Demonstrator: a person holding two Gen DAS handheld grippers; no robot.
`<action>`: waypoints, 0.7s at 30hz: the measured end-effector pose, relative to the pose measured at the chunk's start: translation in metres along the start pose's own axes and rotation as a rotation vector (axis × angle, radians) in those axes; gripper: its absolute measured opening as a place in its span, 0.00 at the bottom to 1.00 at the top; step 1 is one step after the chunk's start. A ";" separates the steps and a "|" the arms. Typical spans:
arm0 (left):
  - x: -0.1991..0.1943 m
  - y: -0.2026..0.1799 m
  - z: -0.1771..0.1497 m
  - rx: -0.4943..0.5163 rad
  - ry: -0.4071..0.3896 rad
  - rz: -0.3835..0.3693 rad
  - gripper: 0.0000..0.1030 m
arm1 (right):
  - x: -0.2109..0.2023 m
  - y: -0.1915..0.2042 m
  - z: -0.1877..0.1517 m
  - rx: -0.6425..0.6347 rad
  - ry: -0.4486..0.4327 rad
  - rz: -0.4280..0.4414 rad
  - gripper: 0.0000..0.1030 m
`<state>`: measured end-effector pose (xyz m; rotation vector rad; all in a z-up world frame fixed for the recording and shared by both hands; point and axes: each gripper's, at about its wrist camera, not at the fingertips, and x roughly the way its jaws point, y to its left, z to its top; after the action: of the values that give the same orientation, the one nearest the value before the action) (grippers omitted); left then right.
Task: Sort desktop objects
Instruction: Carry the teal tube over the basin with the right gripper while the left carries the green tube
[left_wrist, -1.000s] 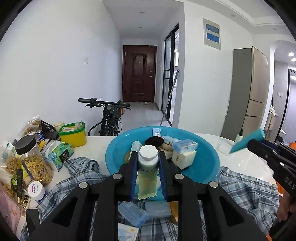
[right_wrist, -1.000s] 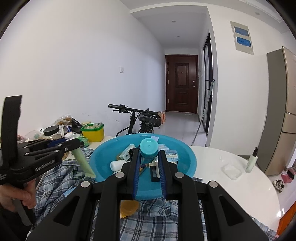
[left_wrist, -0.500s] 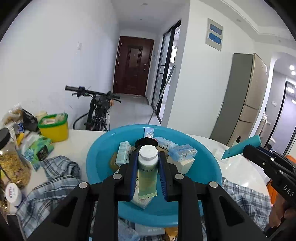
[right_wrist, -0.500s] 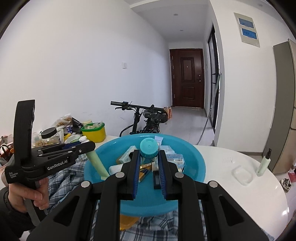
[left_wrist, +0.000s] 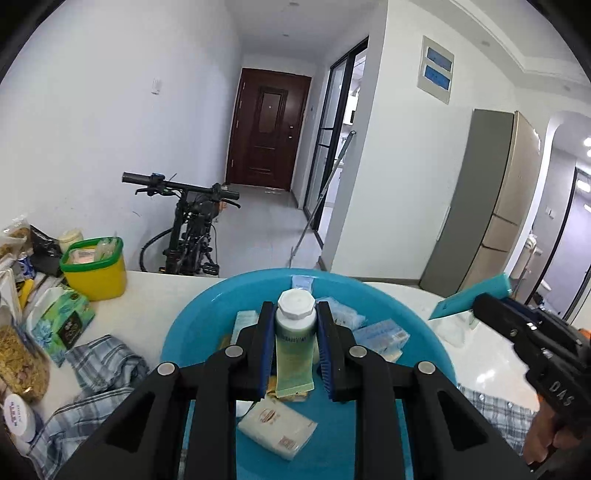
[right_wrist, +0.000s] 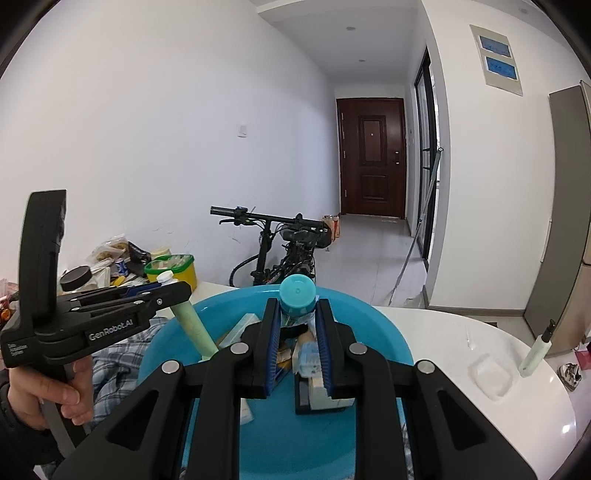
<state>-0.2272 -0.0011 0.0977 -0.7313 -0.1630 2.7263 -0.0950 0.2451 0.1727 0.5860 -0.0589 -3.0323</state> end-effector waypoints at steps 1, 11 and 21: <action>0.002 0.000 0.001 0.000 0.000 0.001 0.23 | 0.004 0.001 0.001 0.001 0.003 -0.002 0.18; 0.023 0.001 0.003 0.002 0.035 0.023 0.23 | 0.025 -0.007 -0.004 0.036 0.048 0.002 0.18; 0.049 0.008 -0.015 -0.001 0.179 0.051 0.23 | 0.031 -0.012 -0.018 0.044 0.126 0.004 0.17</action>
<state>-0.2614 0.0079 0.0603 -0.9869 -0.1062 2.6911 -0.1178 0.2549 0.1438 0.7775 -0.1220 -2.9890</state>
